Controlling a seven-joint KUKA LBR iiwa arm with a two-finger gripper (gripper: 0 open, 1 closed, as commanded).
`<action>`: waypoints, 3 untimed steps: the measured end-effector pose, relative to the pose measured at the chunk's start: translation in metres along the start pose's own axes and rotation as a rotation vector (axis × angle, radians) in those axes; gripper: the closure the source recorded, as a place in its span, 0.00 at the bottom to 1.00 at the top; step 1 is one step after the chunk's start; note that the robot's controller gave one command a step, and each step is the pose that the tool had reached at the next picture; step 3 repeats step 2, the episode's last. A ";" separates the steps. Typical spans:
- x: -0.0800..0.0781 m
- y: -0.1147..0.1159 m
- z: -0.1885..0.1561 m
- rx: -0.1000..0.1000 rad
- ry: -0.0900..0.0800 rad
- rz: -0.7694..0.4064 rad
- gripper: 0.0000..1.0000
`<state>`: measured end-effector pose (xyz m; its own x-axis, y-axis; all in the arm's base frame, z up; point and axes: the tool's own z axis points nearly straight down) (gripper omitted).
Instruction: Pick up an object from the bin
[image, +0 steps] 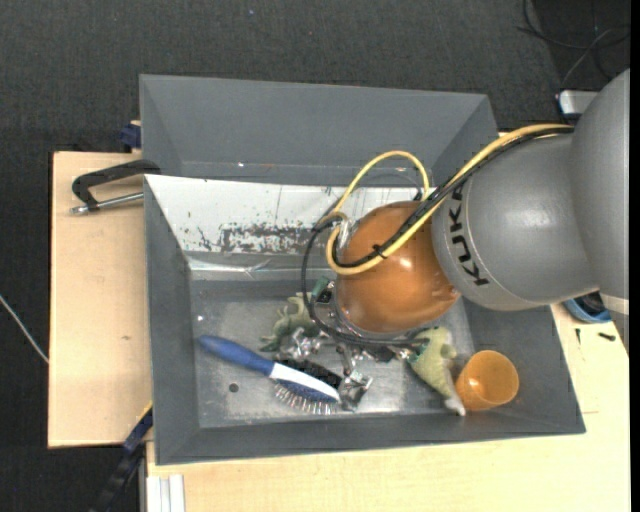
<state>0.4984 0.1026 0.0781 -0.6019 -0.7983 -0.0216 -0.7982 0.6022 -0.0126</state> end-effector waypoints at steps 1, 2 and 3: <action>-0.089 -0.019 -0.056 -0.006 0.020 -0.019 1.00; -0.089 -0.019 -0.146 -0.005 0.010 -0.030 1.00; -0.089 -0.019 -0.146 -0.005 0.010 -0.030 1.00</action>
Offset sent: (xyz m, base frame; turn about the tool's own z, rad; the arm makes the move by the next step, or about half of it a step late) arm 0.0643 0.0578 0.0548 -0.0152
